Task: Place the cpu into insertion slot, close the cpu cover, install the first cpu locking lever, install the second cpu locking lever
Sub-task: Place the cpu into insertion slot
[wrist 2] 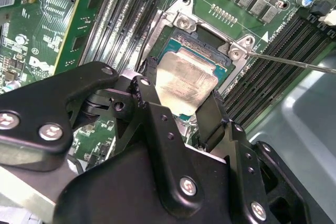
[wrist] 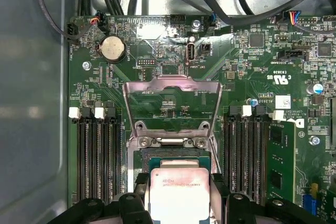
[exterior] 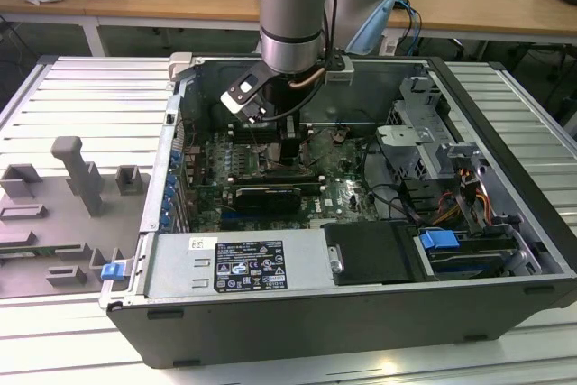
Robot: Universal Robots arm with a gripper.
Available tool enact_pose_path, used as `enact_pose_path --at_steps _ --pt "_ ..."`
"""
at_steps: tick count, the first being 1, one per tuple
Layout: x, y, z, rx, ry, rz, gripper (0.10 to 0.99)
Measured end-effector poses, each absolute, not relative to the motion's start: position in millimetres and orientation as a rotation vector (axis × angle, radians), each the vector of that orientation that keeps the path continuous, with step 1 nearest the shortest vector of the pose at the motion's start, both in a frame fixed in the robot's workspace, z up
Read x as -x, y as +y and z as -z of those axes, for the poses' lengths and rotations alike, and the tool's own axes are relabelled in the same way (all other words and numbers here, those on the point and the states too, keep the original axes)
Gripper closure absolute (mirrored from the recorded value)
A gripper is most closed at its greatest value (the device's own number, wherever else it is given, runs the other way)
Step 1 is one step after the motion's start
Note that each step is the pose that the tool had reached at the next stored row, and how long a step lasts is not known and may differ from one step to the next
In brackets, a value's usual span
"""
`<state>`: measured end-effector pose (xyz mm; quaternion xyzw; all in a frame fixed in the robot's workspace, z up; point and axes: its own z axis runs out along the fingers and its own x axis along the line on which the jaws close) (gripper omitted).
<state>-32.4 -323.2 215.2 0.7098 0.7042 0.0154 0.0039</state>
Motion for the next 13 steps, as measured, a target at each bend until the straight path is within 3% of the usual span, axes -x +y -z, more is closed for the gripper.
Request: enact_pose_path --at_steps 13 --pt "33.0 -319.9 -200.7 -2.225 2.207 -0.048 0.545"
